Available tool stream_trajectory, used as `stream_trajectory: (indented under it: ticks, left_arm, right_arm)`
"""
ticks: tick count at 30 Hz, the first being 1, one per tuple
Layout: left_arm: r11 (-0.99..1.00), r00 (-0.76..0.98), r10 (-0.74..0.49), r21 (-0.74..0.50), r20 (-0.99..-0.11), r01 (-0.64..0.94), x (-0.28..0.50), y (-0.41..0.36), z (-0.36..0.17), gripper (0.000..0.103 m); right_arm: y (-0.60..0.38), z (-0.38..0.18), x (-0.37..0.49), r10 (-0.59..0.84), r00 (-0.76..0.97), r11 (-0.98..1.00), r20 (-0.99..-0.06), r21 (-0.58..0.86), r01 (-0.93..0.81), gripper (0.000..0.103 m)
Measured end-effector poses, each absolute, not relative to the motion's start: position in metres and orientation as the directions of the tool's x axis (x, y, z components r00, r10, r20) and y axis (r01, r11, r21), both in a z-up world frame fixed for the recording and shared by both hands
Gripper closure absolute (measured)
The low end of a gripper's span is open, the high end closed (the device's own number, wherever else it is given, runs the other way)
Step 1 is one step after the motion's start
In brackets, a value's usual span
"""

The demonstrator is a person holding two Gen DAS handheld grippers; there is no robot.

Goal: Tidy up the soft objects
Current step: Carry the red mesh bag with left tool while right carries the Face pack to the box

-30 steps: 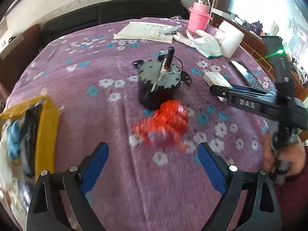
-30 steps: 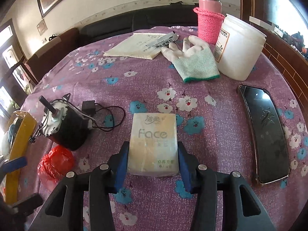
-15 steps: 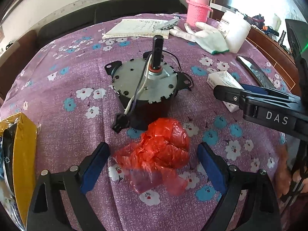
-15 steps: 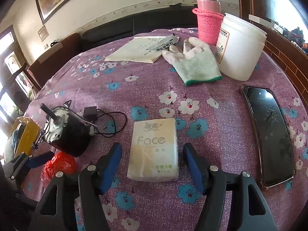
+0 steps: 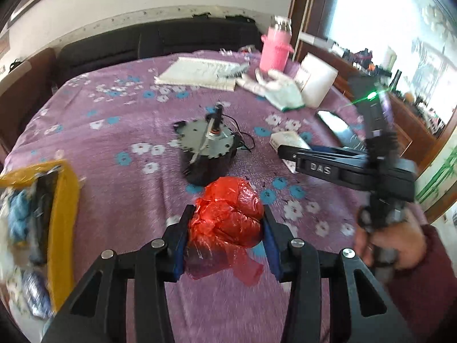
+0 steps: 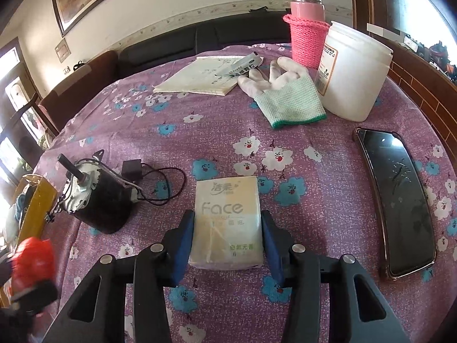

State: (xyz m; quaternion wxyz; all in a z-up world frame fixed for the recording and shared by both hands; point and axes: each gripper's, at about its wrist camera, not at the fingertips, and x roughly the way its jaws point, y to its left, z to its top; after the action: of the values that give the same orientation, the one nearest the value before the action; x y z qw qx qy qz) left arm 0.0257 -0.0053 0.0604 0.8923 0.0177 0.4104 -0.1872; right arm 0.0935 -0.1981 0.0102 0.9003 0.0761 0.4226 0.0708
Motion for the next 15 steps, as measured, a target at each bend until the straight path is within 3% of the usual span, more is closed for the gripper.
stream_trajectory:
  ticks: [8,15]
  left_arm:
    - [0.937,0.677,-0.349,-0.251,-0.648,0.243,-0.038,0.088,0.093,0.06]
    - [0.957,0.747,-0.259,-0.265,-0.613,0.115,-0.078,0.175,0.105,0.06]
  right_arm:
    - [-0.206,0.01,0.088,0.202,0.637,0.972,-0.744,0.231,-0.038,0.055]
    - [-0.203,0.015,0.048,0.168,0.596,0.98,-0.785,0.196,-0.02,0.056]
